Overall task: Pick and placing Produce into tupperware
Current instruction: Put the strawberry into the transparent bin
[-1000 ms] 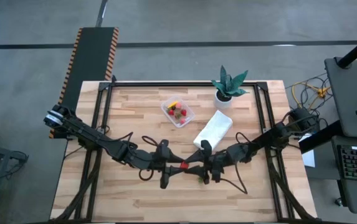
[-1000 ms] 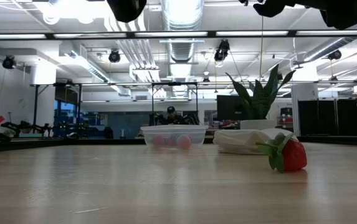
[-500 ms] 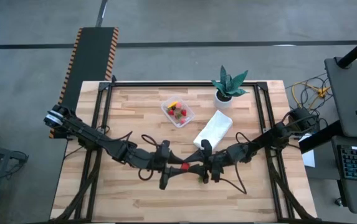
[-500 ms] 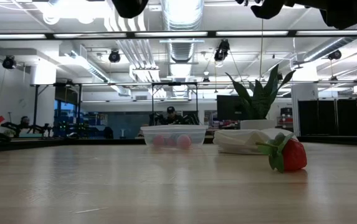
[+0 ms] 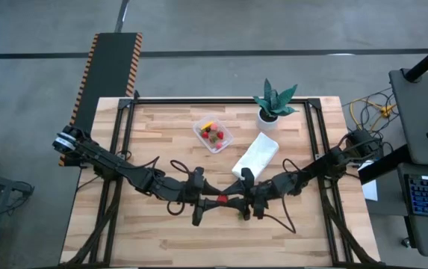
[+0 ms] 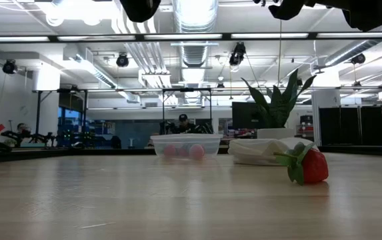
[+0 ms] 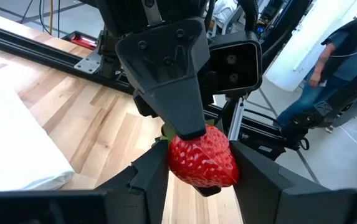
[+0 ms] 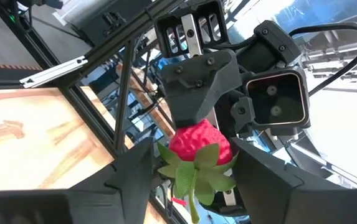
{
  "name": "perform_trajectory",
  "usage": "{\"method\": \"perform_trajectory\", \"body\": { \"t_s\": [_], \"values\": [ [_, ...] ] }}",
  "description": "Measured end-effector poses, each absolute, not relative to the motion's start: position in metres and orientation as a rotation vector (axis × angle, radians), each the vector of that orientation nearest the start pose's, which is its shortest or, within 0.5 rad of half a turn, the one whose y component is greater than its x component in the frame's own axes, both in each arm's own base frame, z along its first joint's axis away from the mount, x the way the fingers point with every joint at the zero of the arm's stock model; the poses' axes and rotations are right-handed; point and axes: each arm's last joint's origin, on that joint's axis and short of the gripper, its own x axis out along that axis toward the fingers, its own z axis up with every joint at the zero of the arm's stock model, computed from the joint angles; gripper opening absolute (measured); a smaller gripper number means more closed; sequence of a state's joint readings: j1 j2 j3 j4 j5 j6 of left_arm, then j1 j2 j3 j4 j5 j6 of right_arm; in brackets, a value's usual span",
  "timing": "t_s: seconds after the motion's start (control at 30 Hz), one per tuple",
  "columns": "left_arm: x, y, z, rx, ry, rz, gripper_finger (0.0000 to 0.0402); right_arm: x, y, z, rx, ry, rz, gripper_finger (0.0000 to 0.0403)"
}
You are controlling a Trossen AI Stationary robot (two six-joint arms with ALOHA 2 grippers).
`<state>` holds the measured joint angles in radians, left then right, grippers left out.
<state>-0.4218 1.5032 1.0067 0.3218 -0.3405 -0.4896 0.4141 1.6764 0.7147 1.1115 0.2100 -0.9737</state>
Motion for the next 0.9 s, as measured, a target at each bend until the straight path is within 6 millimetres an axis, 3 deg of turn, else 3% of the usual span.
{"method": "perform_trajectory", "body": {
  "t_s": [0.3, 0.63, 0.9],
  "values": [
    [0.314, -0.1301, 0.286, -0.423, 0.184, -0.044, 0.0135, 0.3065, 0.1281, 0.2143, -0.932, -0.233, 0.114, 0.0122],
    [0.3147, -0.1284, 0.286, -0.421, 0.182, -0.039, 0.0144, 0.3066, 0.128, 0.2143, -0.918, -0.231, 0.115, 0.0132],
    [0.3165, -0.1226, 0.2877, -0.374, 0.179, -0.063, 0.0224, 0.3066, 0.1281, 0.2138, -0.899, -0.225, 0.118, 0.0134]
  ]
}}
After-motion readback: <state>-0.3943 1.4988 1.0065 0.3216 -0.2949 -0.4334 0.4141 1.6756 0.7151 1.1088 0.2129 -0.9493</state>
